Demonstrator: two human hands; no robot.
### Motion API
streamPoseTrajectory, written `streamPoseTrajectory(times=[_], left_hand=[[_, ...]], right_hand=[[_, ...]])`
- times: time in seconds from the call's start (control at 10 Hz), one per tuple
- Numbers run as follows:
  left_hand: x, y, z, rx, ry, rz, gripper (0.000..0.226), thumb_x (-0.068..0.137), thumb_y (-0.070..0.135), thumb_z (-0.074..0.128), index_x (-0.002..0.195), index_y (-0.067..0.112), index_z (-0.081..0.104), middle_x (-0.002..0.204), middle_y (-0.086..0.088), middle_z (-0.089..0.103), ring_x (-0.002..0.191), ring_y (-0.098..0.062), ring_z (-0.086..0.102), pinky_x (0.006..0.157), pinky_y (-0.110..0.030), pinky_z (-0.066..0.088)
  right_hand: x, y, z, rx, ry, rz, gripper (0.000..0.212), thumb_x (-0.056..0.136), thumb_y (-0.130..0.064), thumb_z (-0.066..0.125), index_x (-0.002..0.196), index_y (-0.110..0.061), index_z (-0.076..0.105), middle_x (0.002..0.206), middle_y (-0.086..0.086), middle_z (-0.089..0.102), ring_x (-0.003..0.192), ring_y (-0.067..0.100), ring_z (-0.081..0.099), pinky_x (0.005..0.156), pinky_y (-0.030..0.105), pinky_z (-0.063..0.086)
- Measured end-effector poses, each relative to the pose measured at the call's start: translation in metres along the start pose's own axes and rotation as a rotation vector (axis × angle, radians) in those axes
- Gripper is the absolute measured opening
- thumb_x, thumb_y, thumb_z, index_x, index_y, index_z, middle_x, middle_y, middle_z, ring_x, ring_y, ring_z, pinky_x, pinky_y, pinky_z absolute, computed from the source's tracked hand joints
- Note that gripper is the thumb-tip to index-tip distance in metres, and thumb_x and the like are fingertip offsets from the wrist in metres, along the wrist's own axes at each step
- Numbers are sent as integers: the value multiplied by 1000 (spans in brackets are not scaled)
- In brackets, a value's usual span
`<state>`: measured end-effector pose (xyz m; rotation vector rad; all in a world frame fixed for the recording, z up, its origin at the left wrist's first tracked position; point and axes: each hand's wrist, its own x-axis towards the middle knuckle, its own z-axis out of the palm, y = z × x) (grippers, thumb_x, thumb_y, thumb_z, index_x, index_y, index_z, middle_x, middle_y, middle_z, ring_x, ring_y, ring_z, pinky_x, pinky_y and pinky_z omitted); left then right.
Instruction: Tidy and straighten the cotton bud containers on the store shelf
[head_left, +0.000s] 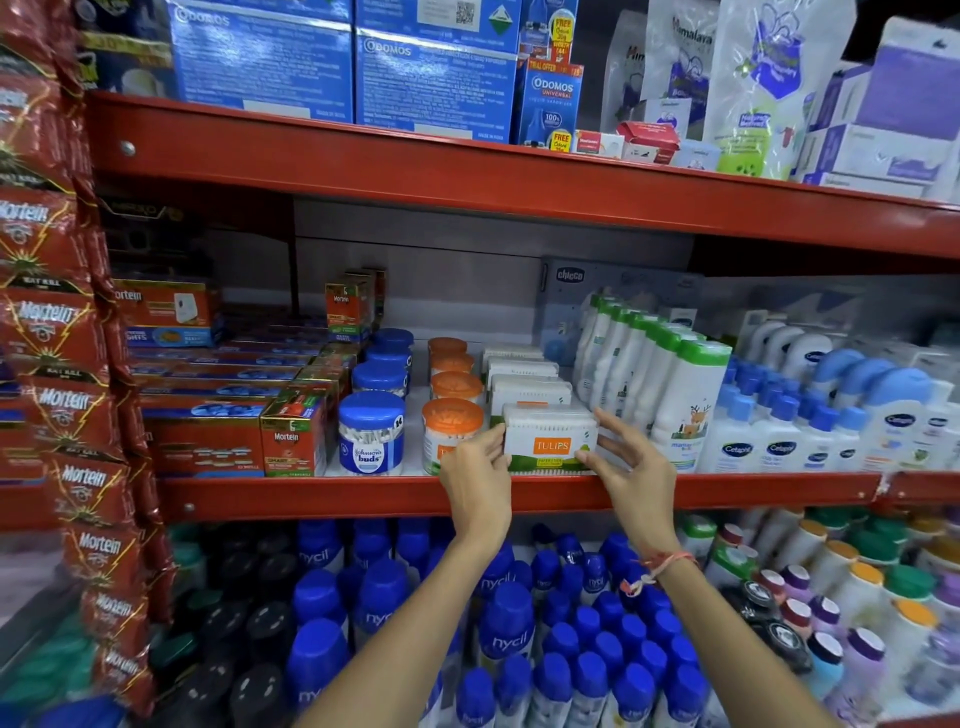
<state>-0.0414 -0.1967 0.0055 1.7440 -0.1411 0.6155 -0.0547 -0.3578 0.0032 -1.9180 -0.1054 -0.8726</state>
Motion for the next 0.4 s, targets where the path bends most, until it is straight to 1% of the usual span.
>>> streamPoseTrajectory(times=[0.1, 0.2, 0.3, 0.4], left_hand=[[-1, 0, -1, 8, 2, 24, 44, 81, -9, 63, 120, 9, 62, 114, -8, 69, 104, -13, 66, 91, -24, 53], [-3, -1, -4, 29, -33, 56, 44, 83, -8, 62, 123, 10, 61, 115, -7, 68, 105, -12, 65, 91, -23, 53], [-6, -4, -12, 42, -53, 141, 39, 88, 2, 60, 125, 12, 60, 118, -3, 67, 106, -6, 62, 90, -11, 47], [-7, 5, -29, 68, -44, 237, 32, 93, 13, 55, 125, 15, 60, 117, 2, 67, 102, 1, 60, 86, 0, 42]], right_hand=[[1, 2, 1, -18, -7, -19, 53, 77, -12, 73, 127, -22, 59, 128, -2, 62, 112, 9, 61, 95, 34, 54], [0, 1, 2, -68, -19, -25, 53, 80, -13, 71, 130, -22, 55, 131, -1, 58, 118, 10, 56, 98, 25, 51], [-6, -4, 8, -236, 44, -136, 48, 85, -23, 65, 131, -24, 52, 136, -1, 46, 126, 12, 45, 105, 32, 45], [-9, -26, 14, -343, 91, -319, 39, 90, -31, 58, 128, -25, 52, 136, -2, 41, 128, 7, 36, 108, 33, 39]])
